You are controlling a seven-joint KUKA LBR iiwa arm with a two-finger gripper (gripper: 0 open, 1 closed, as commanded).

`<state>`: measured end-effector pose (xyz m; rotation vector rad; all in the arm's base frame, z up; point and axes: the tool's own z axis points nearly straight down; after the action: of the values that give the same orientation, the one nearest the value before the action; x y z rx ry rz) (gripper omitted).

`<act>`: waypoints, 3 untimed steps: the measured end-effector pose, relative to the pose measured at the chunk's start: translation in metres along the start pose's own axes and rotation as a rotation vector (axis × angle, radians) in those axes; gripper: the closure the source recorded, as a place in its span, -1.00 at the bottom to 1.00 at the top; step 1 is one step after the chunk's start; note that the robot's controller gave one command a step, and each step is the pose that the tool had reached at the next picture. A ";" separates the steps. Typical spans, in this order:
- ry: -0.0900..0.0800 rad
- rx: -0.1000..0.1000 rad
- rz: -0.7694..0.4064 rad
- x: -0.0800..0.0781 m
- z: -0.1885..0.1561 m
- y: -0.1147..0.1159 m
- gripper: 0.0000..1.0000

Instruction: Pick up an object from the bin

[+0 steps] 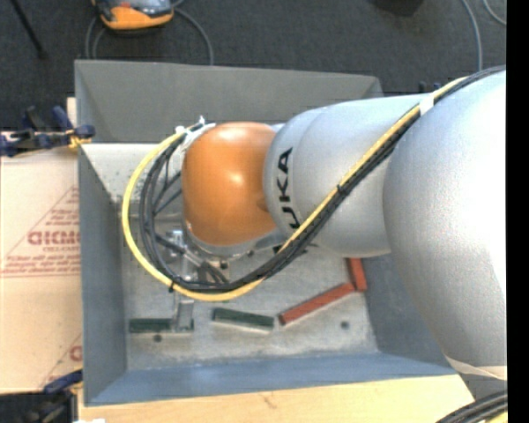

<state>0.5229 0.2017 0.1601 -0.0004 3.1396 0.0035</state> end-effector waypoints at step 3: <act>0.002 0.003 -0.010 0.018 0.093 0.021 -1.00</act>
Offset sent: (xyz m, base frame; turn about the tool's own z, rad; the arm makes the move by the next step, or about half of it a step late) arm -0.0170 0.0303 -0.0901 0.0667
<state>0.5049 0.2229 0.0674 -0.0162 3.1416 -0.0017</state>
